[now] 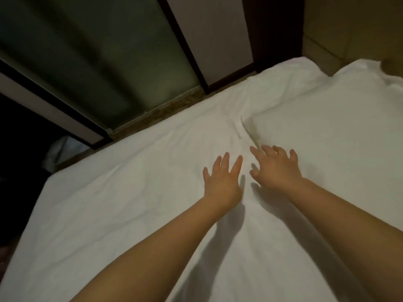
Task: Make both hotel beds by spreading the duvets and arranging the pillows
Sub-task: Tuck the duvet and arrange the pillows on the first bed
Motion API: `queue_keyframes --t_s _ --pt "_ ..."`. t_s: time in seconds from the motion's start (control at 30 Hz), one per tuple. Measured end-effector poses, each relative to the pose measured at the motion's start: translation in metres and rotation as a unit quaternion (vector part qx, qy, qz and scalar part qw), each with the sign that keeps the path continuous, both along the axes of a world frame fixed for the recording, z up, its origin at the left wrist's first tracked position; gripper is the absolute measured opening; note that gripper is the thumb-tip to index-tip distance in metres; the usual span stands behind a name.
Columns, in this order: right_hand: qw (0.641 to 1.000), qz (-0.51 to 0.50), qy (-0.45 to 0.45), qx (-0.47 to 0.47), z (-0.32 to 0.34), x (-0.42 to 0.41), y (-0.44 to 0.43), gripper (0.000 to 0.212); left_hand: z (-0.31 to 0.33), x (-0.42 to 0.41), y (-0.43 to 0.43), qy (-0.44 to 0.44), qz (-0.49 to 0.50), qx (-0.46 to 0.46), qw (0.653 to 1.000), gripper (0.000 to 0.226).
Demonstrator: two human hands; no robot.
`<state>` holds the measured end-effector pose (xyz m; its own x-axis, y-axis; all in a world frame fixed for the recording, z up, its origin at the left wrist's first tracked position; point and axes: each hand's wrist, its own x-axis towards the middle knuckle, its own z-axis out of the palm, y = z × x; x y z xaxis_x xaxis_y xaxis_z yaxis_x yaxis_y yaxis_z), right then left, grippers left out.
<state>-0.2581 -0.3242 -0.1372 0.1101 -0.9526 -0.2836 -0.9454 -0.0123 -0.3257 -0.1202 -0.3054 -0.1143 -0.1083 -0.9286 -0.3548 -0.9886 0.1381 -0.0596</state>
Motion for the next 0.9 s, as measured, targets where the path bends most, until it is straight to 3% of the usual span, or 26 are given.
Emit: queue_keyframes --t_s 0.23,0.37,0.47,0.67,0.8,0.9 --pt "0.996 0.000 -0.089 0.009 -0.079 0.000 -0.076 0.072 -0.051 -0.001 -0.125 -0.074 -0.107 -0.009 0.991 0.059" --pt "0.984 0.006 -0.172 0.050 -0.114 0.008 -0.116 0.073 -0.083 0.002 -0.191 -0.148 -0.227 0.009 0.962 0.053" --pt "0.963 0.006 -0.246 0.109 -0.139 0.021 -0.148 0.078 -0.096 0.001 -0.239 -0.252 -0.334 0.076 0.905 0.067" --pt "0.925 0.018 -0.357 0.131 -0.183 0.039 -0.197 0.073 -0.133 0.009 -0.296 -0.378 -0.366 0.167 0.834 0.087" --pt "0.919 0.046 -0.369 0.130 -0.207 0.044 -0.217 0.072 -0.154 0.018 -0.306 -0.374 -0.338 0.184 0.843 0.104" --pt "0.920 0.057 -0.375 0.097 -0.221 0.042 -0.218 0.074 -0.165 0.022 -0.315 -0.355 -0.370 0.144 0.846 0.115"
